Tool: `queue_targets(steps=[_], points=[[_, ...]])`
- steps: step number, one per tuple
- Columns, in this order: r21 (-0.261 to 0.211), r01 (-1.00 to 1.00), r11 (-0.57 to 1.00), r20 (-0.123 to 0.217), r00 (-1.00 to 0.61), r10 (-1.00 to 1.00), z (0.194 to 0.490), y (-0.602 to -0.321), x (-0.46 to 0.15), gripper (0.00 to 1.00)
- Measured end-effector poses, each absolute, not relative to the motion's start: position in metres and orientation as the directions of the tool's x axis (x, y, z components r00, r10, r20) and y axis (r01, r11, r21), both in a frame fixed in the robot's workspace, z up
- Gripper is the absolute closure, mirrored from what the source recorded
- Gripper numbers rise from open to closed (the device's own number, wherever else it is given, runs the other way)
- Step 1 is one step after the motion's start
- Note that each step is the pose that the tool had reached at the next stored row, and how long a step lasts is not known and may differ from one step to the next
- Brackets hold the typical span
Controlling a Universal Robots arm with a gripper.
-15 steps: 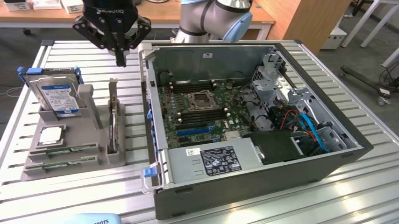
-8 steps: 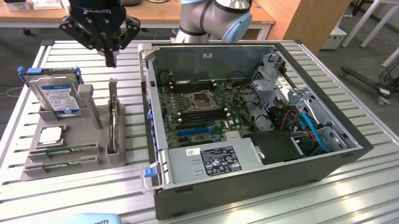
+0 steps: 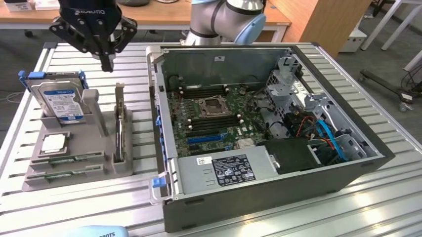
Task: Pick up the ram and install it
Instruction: 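Reach for the ram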
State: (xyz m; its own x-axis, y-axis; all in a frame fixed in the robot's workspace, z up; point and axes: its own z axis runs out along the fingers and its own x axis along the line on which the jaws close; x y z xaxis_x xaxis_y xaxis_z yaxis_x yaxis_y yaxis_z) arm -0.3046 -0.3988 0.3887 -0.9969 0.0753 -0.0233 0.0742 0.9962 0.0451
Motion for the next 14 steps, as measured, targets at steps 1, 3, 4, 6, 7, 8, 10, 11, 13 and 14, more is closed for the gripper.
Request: queue_targets(steps=[1, 3, 4, 6, 7, 8, 10, 11, 13, 14], points=[[0.045, 0.074, 0.996, -0.023, -0.997, 0.075, 0.389, -0.399, -0.307, 0.90], [0.045, 0.074, 0.996, -0.023, -0.997, 0.075, 0.389, -0.399, -0.311, 0.90], [0.045, 0.074, 0.996, -0.023, -0.997, 0.075, 0.388, -0.399, -0.313, 0.90], [0.045, 0.074, 0.996, -0.023, -0.997, 0.075, 0.388, -0.399, -0.319, 0.90], [0.045, 0.074, 0.996, -0.023, -0.997, 0.075, 0.388, -0.399, -0.322, 0.90], [0.045, 0.074, 0.996, -0.023, -0.997, 0.075, 0.388, -0.399, -0.324, 0.90], [0.045, 0.074, 0.996, -0.023, -0.997, 0.075, 0.388, -0.399, -0.328, 0.90], [0.045, 0.074, 0.996, -0.023, -0.997, 0.075, 0.388, -0.399, -0.330, 0.90], [0.045, 0.074, 0.996, -0.023, -0.997, 0.075, 0.388, -0.399, -0.334, 0.90], [0.045, 0.074, 0.996, -0.023, -0.997, 0.075, 0.388, -0.399, -0.336, 0.90]])
